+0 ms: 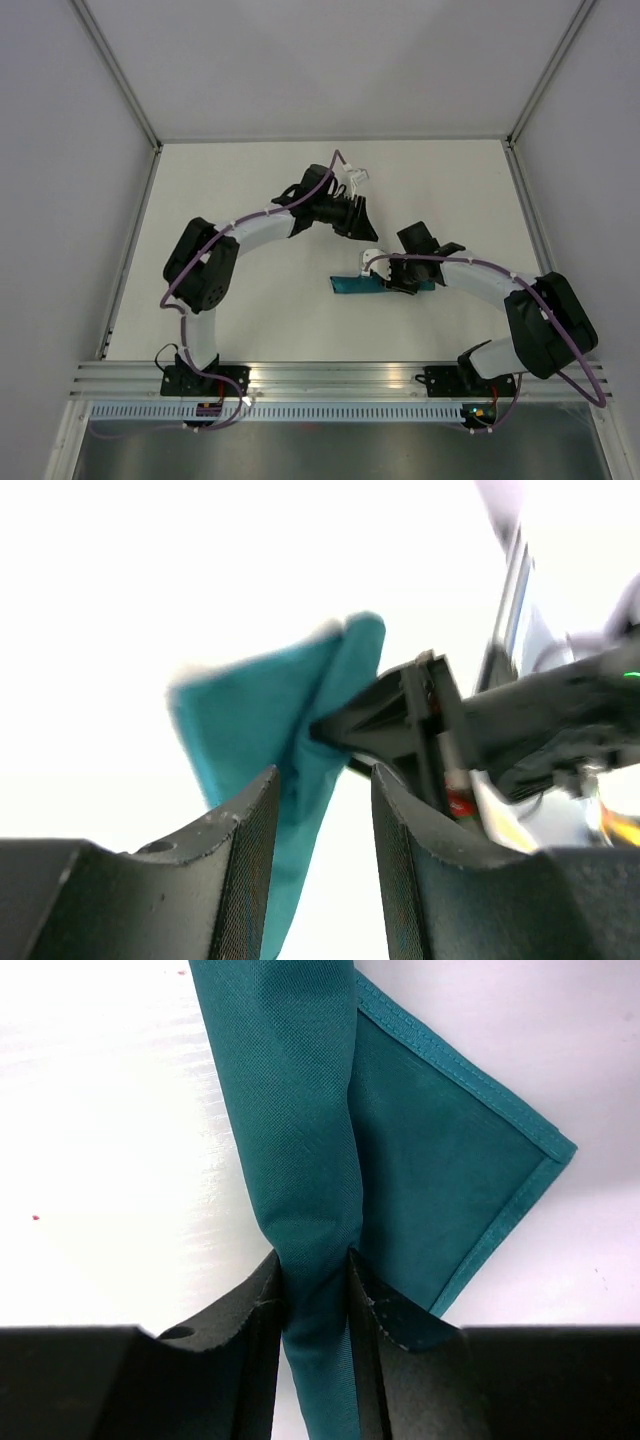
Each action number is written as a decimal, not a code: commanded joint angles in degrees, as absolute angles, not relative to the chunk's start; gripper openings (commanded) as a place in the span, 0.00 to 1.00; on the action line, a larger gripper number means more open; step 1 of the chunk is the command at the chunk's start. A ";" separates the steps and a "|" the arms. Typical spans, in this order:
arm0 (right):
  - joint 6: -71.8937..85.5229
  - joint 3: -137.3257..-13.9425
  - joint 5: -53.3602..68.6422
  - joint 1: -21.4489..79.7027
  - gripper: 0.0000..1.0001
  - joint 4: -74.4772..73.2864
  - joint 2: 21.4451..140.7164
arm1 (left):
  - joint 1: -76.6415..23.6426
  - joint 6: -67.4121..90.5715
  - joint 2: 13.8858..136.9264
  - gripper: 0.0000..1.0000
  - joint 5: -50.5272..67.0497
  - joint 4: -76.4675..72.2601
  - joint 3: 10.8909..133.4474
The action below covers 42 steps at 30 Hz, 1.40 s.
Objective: Fold the napkin, place the utensils inside, and roll it up
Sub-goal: Roll the napkin with the utensil
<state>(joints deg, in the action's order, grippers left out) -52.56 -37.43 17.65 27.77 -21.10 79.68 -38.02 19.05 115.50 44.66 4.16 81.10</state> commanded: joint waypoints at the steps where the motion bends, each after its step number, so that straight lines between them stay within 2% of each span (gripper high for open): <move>1: -56.50 -42.79 23.28 26.28 0.35 -32.86 84.36 | -37.00 26.02 107.07 0.47 35.72 -9.21 74.81; 4: -58.70 -47.70 26.18 23.82 0.34 -38.55 89.28 | -36.39 27.59 100.13 0.47 26.15 -17.17 65.62; 6: -61.08 -50.44 28.20 21.63 0.34 -43.12 93.31 | -35.60 29.26 94.61 0.50 21.99 -22.82 57.01; 11: -65.64 -60.89 30.85 18.90 0.34 -52.37 102.38 | -36.12 26.81 87.46 0.50 13.38 -35.57 44.93; 15: -67.84 -67.93 33.04 17.41 0.34 -59.66 110.63 | -38.22 23.66 81.14 0.50 4.67 -47.44 31.24; 18: -68.29 -72.32 33.66 16.70 0.34 -61.78 114.85 | -41.81 17.61 77.44 0.52 -2.09 -51.31 26.12; 25: -68.99 -78.92 34.28 16.44 0.34 -65.92 122.07 | -56.76 -1.73 81.29 0.53 -15.17 -50.01 27.15; 29: -68.99 -81.21 34.10 16.35 0.34 -67.41 125.59 | -65.02 -14.20 91.02 0.56 -20.38 -49.66 32.50; 40: -68.64 -83.93 33.66 16.00 0.34 -69.08 128.76 | -70.22 -29.79 106.60 0.59 -16.35 -45.62 43.94; 41: -68.64 -84.11 33.66 16.00 0.34 -69.17 128.93 | -70.22 -30.23 107.22 0.65 -15.74 -44.31 44.82; 42: -68.56 -84.72 33.75 16.00 0.34 -69.52 129.20 | -70.31 -30.32 107.75 0.66 -14.78 -43.60 45.35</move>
<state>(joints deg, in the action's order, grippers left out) -65.17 -84.51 38.33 15.94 -77.10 125.43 -69.89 -23.90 105.78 -17.43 -45.08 42.57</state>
